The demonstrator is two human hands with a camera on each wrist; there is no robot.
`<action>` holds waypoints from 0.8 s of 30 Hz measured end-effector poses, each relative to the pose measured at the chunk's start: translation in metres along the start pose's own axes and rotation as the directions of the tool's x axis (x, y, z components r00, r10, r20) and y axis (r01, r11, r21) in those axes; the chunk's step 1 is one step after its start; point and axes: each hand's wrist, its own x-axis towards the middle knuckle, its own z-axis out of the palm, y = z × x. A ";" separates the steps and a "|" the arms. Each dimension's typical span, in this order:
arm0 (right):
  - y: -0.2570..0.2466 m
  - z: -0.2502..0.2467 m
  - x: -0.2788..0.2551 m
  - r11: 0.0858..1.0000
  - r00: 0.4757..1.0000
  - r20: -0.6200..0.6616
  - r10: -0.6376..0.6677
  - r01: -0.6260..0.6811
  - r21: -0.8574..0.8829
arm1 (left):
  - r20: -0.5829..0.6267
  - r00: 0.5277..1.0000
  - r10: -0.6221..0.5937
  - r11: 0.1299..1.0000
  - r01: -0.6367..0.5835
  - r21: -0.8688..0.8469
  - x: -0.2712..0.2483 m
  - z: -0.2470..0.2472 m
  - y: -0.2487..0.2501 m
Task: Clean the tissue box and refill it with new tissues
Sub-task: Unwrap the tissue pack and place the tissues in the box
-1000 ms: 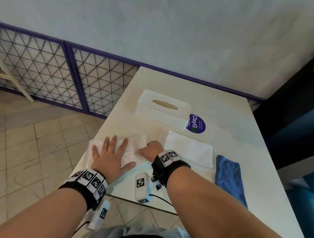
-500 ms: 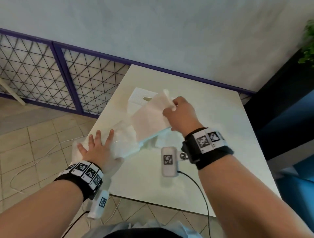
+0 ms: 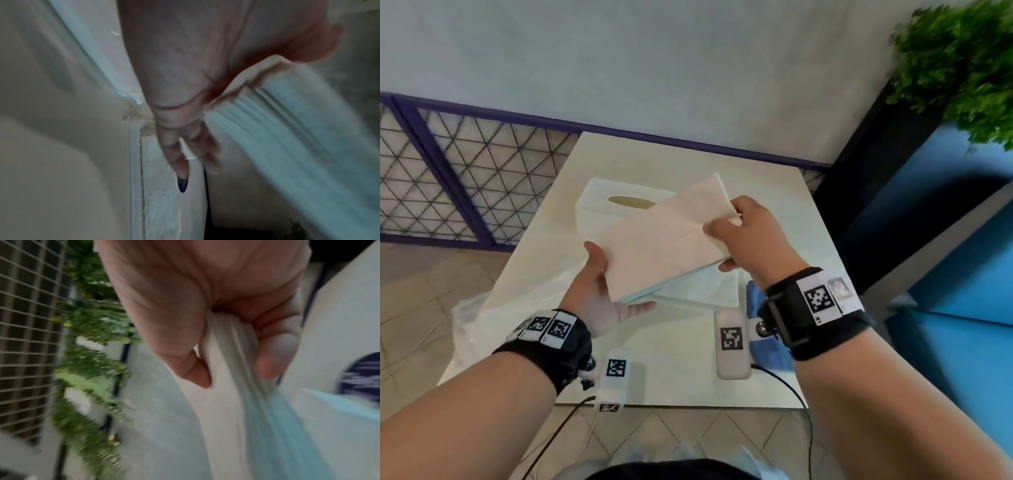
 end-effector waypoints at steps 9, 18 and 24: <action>0.140 0.017 -0.016 0.987 0.984 0.080 0.161 -0.162 0.009 | -0.104 0.966 0.237 0.829 -0.145 0.541 -0.004 -0.014 -0.027; 0.186 0.033 -0.024 0.976 0.972 0.159 0.172 -0.146 -0.162 | -0.165 0.969 0.186 0.707 -0.016 0.707 -0.008 -0.033 -0.056; 0.186 0.030 -0.013 0.966 0.972 0.129 0.198 -0.171 -0.195 | -0.129 0.954 0.269 0.458 -0.009 0.889 0.006 -0.037 -0.050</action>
